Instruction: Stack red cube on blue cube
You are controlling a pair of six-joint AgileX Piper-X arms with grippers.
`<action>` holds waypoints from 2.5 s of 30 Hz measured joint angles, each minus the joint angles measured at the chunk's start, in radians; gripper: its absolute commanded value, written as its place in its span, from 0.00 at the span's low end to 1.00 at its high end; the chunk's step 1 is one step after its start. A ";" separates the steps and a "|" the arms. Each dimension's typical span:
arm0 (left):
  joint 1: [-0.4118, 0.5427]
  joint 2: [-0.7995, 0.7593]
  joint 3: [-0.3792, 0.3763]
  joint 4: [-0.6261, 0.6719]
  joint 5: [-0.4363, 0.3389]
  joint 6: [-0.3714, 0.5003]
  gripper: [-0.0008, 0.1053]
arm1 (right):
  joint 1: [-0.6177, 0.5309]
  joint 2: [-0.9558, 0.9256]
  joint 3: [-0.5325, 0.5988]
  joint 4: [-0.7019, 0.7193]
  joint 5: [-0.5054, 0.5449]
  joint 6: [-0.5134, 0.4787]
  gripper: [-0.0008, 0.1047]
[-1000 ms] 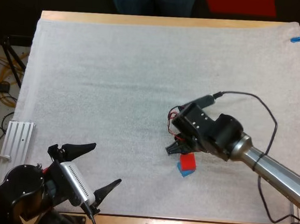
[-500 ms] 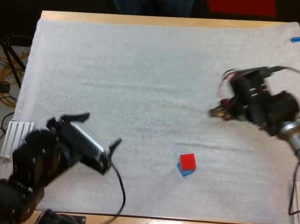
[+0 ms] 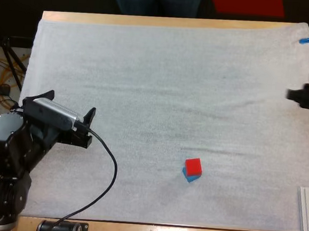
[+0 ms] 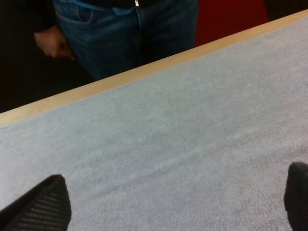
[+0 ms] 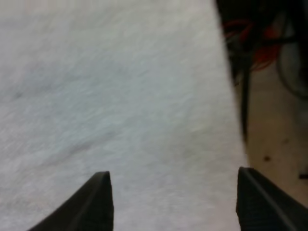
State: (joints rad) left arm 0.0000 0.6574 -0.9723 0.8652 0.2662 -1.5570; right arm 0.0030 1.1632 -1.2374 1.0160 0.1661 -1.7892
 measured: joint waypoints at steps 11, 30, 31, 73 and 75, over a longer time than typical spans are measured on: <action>0.000 -0.009 -0.003 0.029 0.003 -0.007 0.83 | -0.045 -0.271 0.002 0.019 -0.046 -0.034 0.52; -0.001 -0.425 -0.006 0.172 0.044 0.076 0.83 | -0.045 -0.912 0.360 0.018 -0.089 -0.057 0.52; -0.001 -0.454 -0.006 0.183 0.044 0.076 0.83 | -0.045 -0.952 0.378 0.019 -0.094 -0.057 0.52; 0.000 -0.672 0.442 0.123 0.008 -0.047 0.83 | -0.045 -1.177 0.699 0.025 -0.250 -0.054 0.52; 0.000 -0.672 0.466 0.121 0.008 -0.051 0.83 | -0.045 -1.177 0.707 0.027 -0.250 -0.054 0.52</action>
State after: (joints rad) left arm 0.0000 -0.0150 -0.5058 0.9861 0.2741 -1.6076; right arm -0.0421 -0.0138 -0.5302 1.0434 -0.0837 -1.8429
